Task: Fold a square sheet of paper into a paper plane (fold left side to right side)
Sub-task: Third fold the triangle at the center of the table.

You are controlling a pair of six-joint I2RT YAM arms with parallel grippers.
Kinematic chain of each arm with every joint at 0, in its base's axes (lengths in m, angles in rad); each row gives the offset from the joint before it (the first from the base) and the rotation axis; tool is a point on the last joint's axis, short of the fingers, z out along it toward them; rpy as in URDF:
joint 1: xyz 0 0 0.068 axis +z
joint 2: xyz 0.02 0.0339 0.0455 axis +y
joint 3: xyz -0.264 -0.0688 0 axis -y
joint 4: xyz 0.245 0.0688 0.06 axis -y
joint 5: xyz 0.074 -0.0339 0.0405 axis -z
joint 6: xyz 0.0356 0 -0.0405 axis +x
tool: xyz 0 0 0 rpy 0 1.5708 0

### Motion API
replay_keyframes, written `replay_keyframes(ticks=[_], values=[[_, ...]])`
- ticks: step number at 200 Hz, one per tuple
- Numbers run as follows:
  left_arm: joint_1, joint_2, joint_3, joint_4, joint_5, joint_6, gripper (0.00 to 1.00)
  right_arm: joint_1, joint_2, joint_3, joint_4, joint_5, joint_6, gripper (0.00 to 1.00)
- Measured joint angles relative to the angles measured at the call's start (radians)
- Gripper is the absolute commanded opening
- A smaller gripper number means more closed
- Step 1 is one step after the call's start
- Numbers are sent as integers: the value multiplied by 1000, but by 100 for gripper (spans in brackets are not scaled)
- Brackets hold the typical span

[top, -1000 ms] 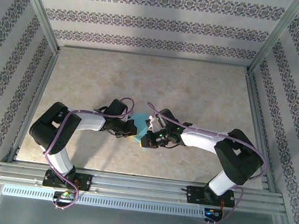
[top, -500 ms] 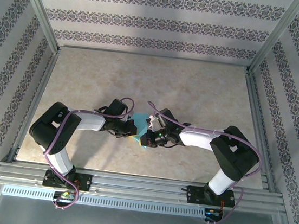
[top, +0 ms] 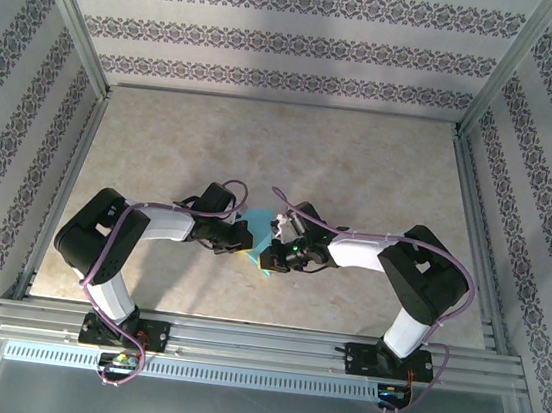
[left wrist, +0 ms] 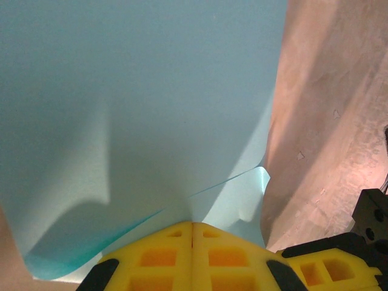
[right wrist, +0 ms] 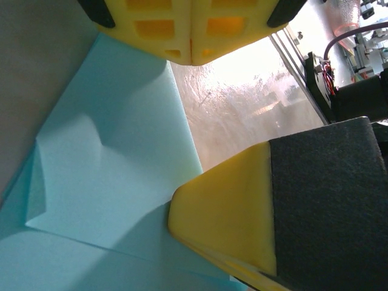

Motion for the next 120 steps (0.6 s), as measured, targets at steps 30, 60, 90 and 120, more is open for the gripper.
replay_keyframes(ticks=[30,60,90,120], values=[[0,0,0,0,0,0,5,0,11,0,3,-4,0,0],[0,0,0,0,0,0,5,0,15,0,5,-8,0,0],[0,0,0,0,0,0,5,1,19,0,4,-8,0,0],[0,0,0,0,0,0,5,2,21,0,-1,-8,0,0]])
